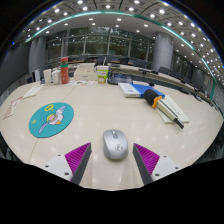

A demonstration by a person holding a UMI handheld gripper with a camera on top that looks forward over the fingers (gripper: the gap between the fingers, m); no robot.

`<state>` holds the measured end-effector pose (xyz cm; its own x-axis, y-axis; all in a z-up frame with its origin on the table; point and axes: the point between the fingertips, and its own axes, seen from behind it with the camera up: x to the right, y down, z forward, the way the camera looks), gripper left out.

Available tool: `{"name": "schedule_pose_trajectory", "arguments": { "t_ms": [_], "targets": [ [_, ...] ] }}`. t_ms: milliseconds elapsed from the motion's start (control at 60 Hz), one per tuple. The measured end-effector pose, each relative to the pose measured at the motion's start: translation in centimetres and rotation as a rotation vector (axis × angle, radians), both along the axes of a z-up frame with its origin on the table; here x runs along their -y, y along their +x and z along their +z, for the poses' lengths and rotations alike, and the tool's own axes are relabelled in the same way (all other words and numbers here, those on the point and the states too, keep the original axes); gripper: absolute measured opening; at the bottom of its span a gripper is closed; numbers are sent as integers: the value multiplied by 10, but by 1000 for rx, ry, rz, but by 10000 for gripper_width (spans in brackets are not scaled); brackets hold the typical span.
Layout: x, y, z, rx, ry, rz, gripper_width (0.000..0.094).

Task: Arrange mouse

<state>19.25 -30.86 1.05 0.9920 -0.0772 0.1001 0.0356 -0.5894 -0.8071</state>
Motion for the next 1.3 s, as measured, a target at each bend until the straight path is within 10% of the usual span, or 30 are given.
{"name": "schedule_pose_trajectory", "arguments": {
  "t_ms": [233,483,883,1300],
  "targets": [
    [-42,7,-21,-40,1,38,519],
    [-44,6,-20,-18,-17,44,383],
    [-105,-128,145,-100,215,52,380],
    [-145,-240,-11,-91,-21,6,438]
  ]
}}
